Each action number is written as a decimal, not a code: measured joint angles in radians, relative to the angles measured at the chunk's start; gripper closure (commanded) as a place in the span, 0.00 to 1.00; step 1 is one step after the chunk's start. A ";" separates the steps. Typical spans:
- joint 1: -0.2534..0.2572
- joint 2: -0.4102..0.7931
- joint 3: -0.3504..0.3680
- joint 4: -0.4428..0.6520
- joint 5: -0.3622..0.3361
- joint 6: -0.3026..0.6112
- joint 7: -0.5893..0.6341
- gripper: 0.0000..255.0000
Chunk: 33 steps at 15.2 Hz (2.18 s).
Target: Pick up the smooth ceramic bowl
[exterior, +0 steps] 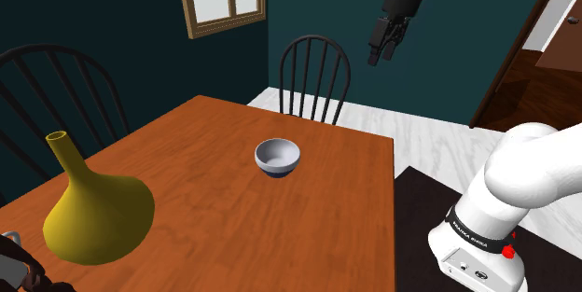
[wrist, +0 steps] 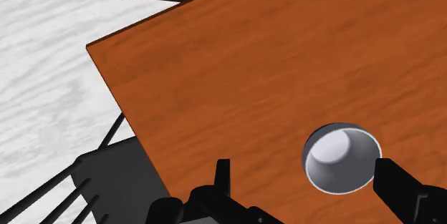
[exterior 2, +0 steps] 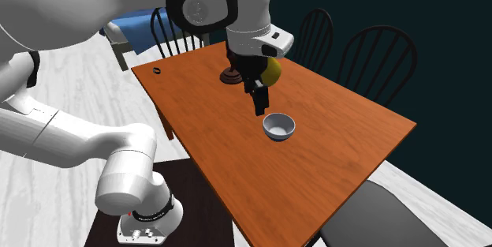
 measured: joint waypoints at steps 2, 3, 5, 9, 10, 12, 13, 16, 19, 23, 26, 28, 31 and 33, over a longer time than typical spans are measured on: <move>0.000 0.007 0.004 -0.007 0.001 0.015 0.003 0.00; 0.002 0.013 0.014 -0.026 0.005 0.042 0.010 0.00; 0.008 0.024 0.040 -0.066 0.015 0.100 0.032 0.00; 0.010 0.112 0.083 -0.107 0.024 0.242 0.064 0.00; 0.014 0.130 0.101 -0.125 0.028 0.281 0.080 0.00; 0.015 0.182 0.126 -0.145 0.031 0.361 0.101 0.00; 0.016 0.202 0.139 -0.150 0.031 0.389 0.113 0.00; 0.014 0.293 0.180 -0.151 0.023 0.491 0.153 0.00; 0.006 0.386 0.213 -0.150 0.003 0.592 0.190 0.00; -0.008 0.539 0.263 -0.116 -0.054 0.718 0.267 0.00; -0.015 0.658 0.295 -0.079 -0.124 0.799 0.346 0.00; -0.016 0.688 0.299 -0.086 -0.146 0.837 0.365 0.00; -0.018 0.724 0.300 -0.096 -0.171 0.881 0.386 0.00; -0.018 0.745 0.301 -0.102 -0.187 0.906 0.400 0.00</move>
